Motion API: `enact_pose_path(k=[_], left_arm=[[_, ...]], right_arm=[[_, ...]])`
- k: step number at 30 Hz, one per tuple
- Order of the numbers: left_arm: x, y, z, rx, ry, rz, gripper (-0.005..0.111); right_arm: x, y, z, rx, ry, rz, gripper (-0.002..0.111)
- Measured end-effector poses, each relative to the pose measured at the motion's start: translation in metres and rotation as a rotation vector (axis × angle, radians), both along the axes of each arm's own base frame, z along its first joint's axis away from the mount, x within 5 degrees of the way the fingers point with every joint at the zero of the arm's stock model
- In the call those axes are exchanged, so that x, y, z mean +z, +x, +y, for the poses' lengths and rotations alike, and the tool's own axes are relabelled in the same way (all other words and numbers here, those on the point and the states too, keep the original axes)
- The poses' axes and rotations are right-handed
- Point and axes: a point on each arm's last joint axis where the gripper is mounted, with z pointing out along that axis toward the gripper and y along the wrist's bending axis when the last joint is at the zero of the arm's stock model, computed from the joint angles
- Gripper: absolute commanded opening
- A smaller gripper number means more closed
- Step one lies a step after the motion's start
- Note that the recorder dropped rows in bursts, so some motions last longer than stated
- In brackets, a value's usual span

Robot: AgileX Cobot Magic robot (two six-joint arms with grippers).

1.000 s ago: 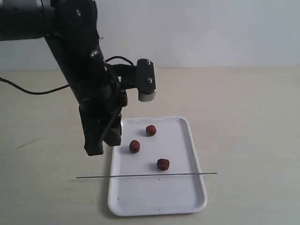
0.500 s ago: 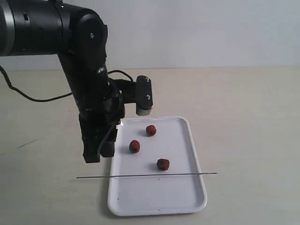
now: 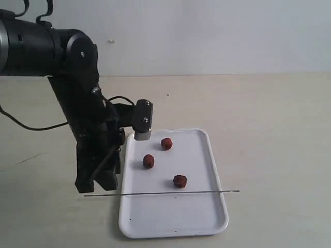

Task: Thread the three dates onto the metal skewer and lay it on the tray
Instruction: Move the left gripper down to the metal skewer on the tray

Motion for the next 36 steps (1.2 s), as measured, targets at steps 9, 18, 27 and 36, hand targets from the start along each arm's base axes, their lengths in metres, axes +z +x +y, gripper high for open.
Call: enact_pose_path(k=[9, 18, 27, 36], left_arm=[[-0.032, 0.002, 0.005, -0.035, 0.013, -0.008, 0.038], [-0.058, 0.008, 0.005, -0.051, 0.044, -0.002, 0.038], [-0.070, 0.011, 0.006, -0.070, 0.077, 0.001, 0.038], [-0.071, 0.011, 0.005, -0.095, 0.097, -0.026, 0.038]], right_arm=[[0.000, 0.000, 0.000, 0.000, 0.000, 0.000, 0.000], [0.000, 0.000, 0.000, 0.000, 0.000, 0.000, 0.000], [0.000, 0.000, 0.000, 0.000, 0.000, 0.000, 0.000], [0.000, 0.000, 0.000, 0.000, 0.000, 0.000, 0.000]])
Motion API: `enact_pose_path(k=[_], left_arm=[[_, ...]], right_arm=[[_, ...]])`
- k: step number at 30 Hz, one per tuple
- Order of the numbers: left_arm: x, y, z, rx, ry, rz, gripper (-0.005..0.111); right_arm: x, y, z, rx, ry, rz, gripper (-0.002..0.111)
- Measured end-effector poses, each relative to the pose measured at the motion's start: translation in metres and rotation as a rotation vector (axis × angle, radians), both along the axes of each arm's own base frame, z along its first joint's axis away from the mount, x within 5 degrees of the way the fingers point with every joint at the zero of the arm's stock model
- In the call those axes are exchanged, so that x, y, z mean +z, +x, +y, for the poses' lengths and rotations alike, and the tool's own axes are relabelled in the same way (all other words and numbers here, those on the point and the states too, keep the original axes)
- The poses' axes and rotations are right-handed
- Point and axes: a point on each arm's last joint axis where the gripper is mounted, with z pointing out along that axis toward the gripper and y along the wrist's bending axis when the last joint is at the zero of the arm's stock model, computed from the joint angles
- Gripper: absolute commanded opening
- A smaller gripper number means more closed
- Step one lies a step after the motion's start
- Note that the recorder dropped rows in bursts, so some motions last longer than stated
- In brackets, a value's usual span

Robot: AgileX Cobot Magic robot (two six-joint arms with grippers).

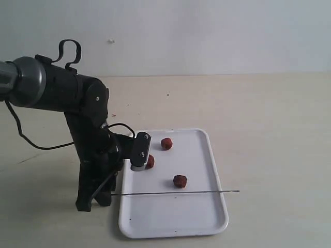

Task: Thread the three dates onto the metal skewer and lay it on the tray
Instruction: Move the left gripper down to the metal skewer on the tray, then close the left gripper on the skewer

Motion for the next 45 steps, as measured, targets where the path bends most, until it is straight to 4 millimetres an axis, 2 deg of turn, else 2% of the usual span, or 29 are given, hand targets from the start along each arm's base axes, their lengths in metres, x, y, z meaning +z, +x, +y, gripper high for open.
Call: enact_pose_path(k=[7, 19, 21, 28, 40, 45], left_arm=[[-0.001, -0.003, -0.006, 0.073, -0.054, 0.036, 0.038], [0.000, -0.002, -0.007, 0.080, -0.062, 0.035, 0.037], [0.000, -0.002, -0.007, 0.081, -0.063, 0.036, 0.032], [-0.001, -0.005, -0.008, 0.080, -0.058, 0.052, 0.001], [-0.002, -0.011, -0.005, 0.048, -0.029, 0.121, 0.000], [0.009, -0.012, -0.005, 0.077, -0.034, 0.113, 0.000]], right_arm=[[0.000, 0.000, 0.000, 0.000, 0.000, 0.000, 0.000], [0.000, 0.000, 0.000, 0.000, 0.000, 0.000, 0.000], [0.000, 0.000, 0.000, 0.000, 0.000, 0.000, 0.000], [0.000, 0.000, 0.000, 0.000, 0.000, 0.000, 0.000], [0.000, 0.000, 0.000, 0.000, 0.000, 0.000, 0.000], [0.000, 0.000, 0.000, 0.000, 0.000, 0.000, 0.000]])
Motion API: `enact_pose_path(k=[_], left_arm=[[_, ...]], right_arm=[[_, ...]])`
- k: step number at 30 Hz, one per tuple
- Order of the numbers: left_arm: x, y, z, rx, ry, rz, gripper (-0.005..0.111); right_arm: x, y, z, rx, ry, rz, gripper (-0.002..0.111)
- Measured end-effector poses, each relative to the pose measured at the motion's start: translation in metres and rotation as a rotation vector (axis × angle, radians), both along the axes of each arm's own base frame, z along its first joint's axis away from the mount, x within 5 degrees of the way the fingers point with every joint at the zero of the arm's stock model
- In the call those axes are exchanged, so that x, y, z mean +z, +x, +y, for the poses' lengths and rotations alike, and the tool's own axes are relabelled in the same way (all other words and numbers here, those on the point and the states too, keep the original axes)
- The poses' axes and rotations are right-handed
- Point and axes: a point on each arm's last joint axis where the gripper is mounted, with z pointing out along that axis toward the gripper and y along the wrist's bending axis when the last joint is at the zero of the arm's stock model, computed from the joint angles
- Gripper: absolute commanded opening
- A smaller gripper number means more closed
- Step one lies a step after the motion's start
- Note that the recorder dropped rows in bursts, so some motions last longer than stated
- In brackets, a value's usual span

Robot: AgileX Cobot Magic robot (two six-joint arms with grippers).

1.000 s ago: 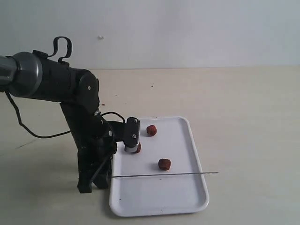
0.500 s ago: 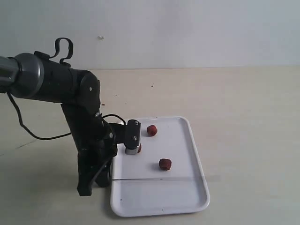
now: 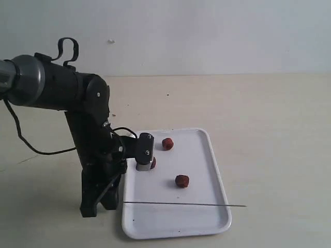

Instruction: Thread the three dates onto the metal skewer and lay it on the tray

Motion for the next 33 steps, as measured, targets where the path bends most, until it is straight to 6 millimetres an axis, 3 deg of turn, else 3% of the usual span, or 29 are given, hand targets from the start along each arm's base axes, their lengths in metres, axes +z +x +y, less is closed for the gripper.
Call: enact_pose_path(k=[5, 13, 18, 27, 33], left_arm=[[0.025, -0.002, 0.003, 0.089, 0.009, -0.045, 0.000], [0.085, -0.011, 0.009, 0.234, -0.087, -0.124, 0.000], [0.110, -0.014, 0.027, 0.305, -0.149, -0.107, 0.000], [0.101, -0.027, 0.083, 0.475, -0.241, -0.011, 0.000], [0.094, -0.032, 0.088, 0.547, -0.366, 0.009, 0.000]], right_arm=[[0.000, 0.000, 0.000, 0.000, 0.000, 0.000, 0.000], [0.000, 0.000, 0.000, 0.000, 0.000, 0.000, 0.000], [0.000, 0.000, 0.000, 0.000, 0.000, 0.000, 0.000], [0.000, 0.000, 0.000, 0.000, 0.000, 0.000, 0.000], [0.000, 0.000, 0.000, 0.000, 0.000, 0.000, 0.000]])
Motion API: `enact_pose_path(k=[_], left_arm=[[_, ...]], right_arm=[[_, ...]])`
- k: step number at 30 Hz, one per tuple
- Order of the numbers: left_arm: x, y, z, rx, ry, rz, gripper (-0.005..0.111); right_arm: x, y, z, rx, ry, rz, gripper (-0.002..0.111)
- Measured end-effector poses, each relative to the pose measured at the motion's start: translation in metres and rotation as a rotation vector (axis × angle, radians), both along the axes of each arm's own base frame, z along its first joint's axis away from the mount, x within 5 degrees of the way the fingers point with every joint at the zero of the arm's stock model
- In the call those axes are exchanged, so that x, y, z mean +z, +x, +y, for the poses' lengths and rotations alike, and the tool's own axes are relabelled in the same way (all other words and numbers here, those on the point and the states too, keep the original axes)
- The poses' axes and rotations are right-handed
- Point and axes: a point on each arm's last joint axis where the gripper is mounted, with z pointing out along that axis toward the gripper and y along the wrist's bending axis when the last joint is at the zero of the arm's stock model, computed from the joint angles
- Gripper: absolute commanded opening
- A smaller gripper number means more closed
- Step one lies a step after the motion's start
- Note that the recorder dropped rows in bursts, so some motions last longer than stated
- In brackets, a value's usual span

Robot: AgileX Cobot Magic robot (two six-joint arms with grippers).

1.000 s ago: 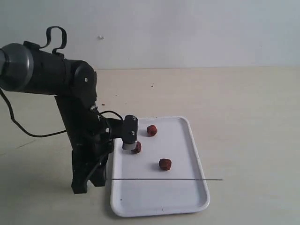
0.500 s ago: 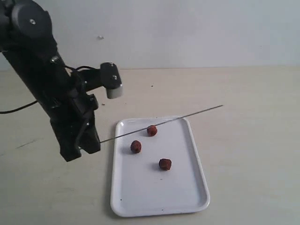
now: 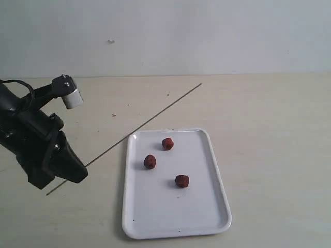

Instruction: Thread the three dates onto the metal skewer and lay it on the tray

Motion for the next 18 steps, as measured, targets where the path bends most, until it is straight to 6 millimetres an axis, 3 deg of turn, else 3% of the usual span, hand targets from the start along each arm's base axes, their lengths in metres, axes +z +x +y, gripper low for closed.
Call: enact_pose_path(k=[10, 18], left_arm=[[0.002, -0.004, -0.005, 0.029, -0.074, 0.034, 0.000], [-0.012, -0.015, -0.002, 0.037, -0.073, 0.073, 0.000]], right_arm=[[0.000, 0.000, 0.000, -0.001, -0.013, 0.000, 0.000], [0.001, 0.000, 0.000, 0.001, -0.056, -0.009, 0.000]])
